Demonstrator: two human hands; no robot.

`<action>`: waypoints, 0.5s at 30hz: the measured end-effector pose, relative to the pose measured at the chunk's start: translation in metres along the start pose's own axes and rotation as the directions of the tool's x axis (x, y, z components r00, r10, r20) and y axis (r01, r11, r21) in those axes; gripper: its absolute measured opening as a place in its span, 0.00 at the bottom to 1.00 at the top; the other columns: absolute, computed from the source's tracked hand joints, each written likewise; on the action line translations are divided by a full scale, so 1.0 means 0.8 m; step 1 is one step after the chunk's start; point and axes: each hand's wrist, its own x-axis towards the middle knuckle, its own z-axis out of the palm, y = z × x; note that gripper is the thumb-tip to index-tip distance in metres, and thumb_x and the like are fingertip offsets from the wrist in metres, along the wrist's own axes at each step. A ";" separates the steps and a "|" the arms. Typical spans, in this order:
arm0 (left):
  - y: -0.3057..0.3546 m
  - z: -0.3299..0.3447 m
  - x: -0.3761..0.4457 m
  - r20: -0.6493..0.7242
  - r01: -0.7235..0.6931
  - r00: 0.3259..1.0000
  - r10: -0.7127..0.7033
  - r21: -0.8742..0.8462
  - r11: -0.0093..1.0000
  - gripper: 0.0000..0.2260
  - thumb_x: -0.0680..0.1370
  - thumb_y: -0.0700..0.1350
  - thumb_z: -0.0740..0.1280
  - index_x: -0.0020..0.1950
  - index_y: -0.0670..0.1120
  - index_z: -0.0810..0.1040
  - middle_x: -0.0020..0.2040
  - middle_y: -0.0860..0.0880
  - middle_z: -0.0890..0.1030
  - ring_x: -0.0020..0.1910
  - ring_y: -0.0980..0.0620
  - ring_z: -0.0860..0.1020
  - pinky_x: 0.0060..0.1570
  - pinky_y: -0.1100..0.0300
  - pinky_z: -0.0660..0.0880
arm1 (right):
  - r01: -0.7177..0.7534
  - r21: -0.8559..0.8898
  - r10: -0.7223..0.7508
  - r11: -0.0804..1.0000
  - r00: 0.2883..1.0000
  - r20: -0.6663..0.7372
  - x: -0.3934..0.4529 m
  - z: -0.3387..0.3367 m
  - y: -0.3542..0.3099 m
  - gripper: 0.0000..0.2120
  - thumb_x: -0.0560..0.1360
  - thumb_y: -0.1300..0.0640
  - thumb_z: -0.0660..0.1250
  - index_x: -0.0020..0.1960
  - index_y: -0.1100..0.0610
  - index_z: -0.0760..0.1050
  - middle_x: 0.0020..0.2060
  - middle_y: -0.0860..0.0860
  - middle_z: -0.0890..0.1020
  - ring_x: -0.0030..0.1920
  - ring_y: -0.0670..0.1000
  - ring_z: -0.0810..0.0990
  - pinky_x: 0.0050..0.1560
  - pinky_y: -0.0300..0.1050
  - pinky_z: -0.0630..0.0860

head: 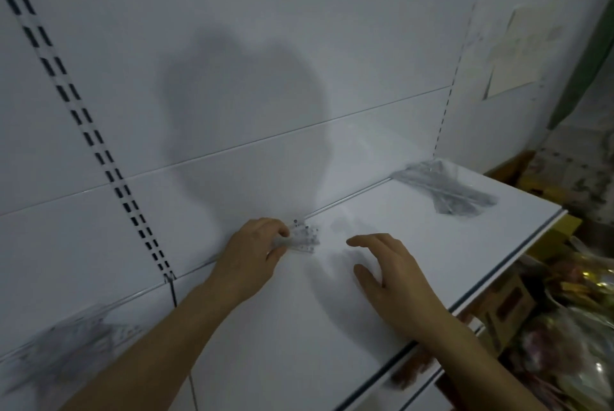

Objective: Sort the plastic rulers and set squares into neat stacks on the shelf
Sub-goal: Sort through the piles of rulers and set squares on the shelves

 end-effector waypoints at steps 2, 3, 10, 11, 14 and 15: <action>-0.003 0.013 0.007 -0.018 0.035 0.999 -0.035 0.041 0.999 0.09 0.75 0.41 0.74 0.52 0.49 0.79 0.51 0.52 0.80 0.50 0.50 0.78 0.49 0.61 0.69 | 0.013 0.018 -0.013 1.000 1.000 0.027 0.007 -0.009 0.016 0.17 0.80 0.55 0.65 0.68 0.44 0.72 0.65 0.40 0.73 0.66 0.43 0.70 0.64 0.28 0.60; -0.005 0.015 0.006 -0.028 0.052 0.998 -0.051 0.053 0.997 0.09 0.74 0.40 0.74 0.52 0.49 0.79 0.52 0.51 0.80 0.52 0.50 0.78 0.51 0.63 0.69 | 0.021 0.023 -0.022 1.000 0.999 0.043 0.011 -0.012 0.022 0.17 0.80 0.54 0.65 0.68 0.44 0.72 0.65 0.40 0.73 0.66 0.43 0.70 0.64 0.29 0.61; -0.008 -0.019 -0.035 -0.099 0.124 0.989 -0.114 0.098 0.987 0.11 0.76 0.42 0.69 0.58 0.44 0.79 0.58 0.47 0.80 0.60 0.51 0.75 0.64 0.67 0.63 | 0.156 0.018 -0.157 0.988 0.974 0.165 0.047 -0.014 0.007 0.17 0.81 0.53 0.64 0.69 0.44 0.72 0.66 0.41 0.73 0.67 0.44 0.69 0.67 0.37 0.66; -0.008 -0.029 -0.046 -0.103 0.154 0.984 -0.143 0.104 0.983 0.12 0.77 0.45 0.67 0.59 0.45 0.79 0.60 0.48 0.79 0.61 0.52 0.74 0.65 0.68 0.62 | 0.195 0.017 -0.195 0.981 0.963 0.188 0.054 -0.011 -0.002 0.17 0.81 0.54 0.65 0.69 0.45 0.72 0.66 0.42 0.74 0.67 0.45 0.70 0.68 0.40 0.67; -0.010 -0.064 -0.091 -0.105 0.239 0.969 -0.225 0.152 0.959 0.18 0.78 0.54 0.60 0.62 0.46 0.78 0.61 0.49 0.79 0.62 0.52 0.74 0.65 0.62 0.67 | 0.305 0.019 -0.299 0.952 0.916 0.267 0.071 0.009 -0.038 0.18 0.80 0.54 0.66 0.69 0.47 0.72 0.66 0.44 0.75 0.67 0.47 0.69 0.69 0.45 0.68; -0.012 -0.078 -0.109 -0.119 0.268 0.961 -0.250 0.176 0.947 0.19 0.78 0.54 0.60 0.63 0.46 0.78 0.61 0.49 0.79 0.61 0.51 0.75 0.63 0.57 0.70 | 0.344 0.021 -0.335 0.939 0.896 0.291 0.075 0.018 -0.053 0.18 0.80 0.54 0.66 0.69 0.47 0.72 0.66 0.45 0.75 0.68 0.47 0.69 0.70 0.45 0.67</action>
